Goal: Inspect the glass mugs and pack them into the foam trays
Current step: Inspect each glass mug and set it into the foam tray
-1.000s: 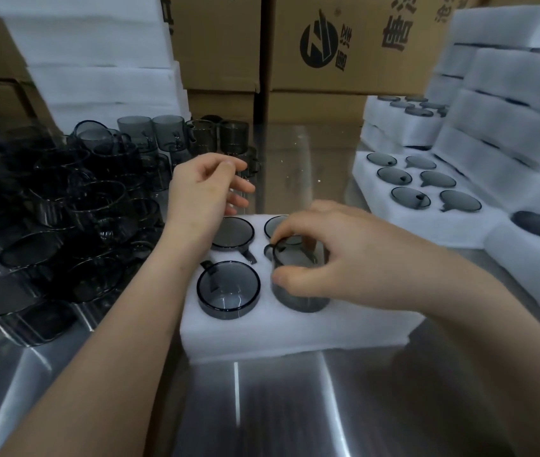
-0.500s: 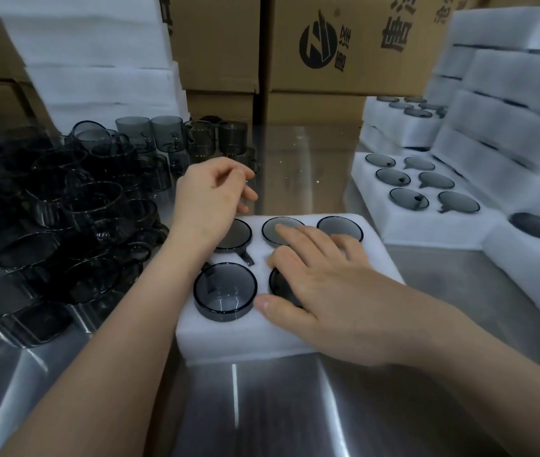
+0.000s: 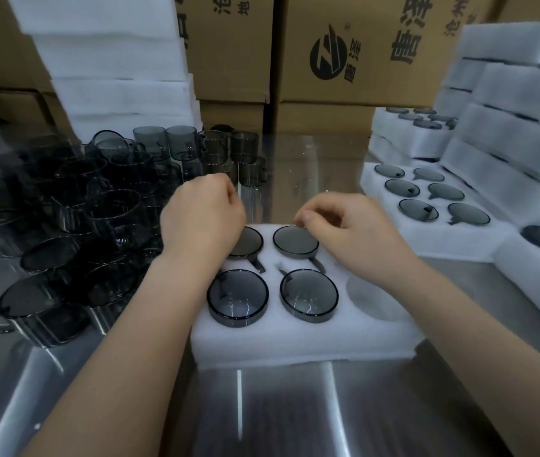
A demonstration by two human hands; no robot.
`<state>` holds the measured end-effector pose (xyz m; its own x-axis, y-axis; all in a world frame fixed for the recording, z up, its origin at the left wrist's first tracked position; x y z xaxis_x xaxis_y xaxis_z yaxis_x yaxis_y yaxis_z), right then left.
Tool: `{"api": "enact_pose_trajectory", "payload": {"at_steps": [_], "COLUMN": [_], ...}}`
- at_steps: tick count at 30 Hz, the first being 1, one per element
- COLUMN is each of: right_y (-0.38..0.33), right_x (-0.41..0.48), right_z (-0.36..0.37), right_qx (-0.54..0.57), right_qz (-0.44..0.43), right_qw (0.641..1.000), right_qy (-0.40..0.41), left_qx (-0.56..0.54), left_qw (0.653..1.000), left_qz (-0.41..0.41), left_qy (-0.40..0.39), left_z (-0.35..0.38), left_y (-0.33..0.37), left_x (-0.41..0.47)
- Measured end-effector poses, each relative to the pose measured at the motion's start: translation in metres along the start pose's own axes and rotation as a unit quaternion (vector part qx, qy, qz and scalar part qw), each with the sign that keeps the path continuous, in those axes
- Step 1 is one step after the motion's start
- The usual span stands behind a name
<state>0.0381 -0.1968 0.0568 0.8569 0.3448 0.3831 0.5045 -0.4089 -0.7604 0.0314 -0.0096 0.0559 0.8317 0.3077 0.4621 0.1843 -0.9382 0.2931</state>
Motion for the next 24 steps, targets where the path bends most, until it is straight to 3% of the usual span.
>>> {"api": "enact_pose_trajectory", "payload": {"at_steps": [5,9,14,18,21,24], "right_y": [0.007,0.006,0.007,0.007,0.008,0.007], "right_x": [-0.004,-0.006,-0.006,-0.007,-0.007,-0.007], "right_z": [0.001,0.001,0.001,0.002,0.003,0.003], "right_qx": [0.03,0.035,0.032,0.021,0.01,0.01], "right_qz": [0.003,-0.001,-0.006,-0.003,-0.001,0.0], "right_qw": [1.0,0.999,0.999,0.999,0.999,0.999], "right_qy": [-0.009,-0.017,-0.022,-0.036,-0.038,-0.042], "left_qx": [0.117,0.062,0.03,-0.005,0.054,0.084], "left_qw": [0.992,0.998,0.993,0.989,0.98,0.986], "left_qz": [-0.017,-0.009,0.009,-0.016,-0.036,-0.099], "left_qy": [-0.03,-0.023,0.11,0.148,0.19,0.102], "left_z": [-0.006,-0.014,-0.041,-0.057,-0.065,-0.06], "left_y": [-0.02,-0.018,-0.012,-0.022,-0.032,-0.055], "left_x": [0.005,0.007,0.005,0.004,0.001,0.001]}}
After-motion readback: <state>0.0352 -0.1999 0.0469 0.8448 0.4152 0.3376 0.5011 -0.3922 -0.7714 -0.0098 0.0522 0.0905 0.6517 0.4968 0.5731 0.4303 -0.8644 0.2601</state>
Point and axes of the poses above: each hand's wrist, its own x-axis towards the middle knuckle, its own z-axis out of the palm, y = z × x, the point moved 4 cm from there along x, towards the middle knuckle, and after that the axes turned 14 degrees about x, right-handed, at the moved point
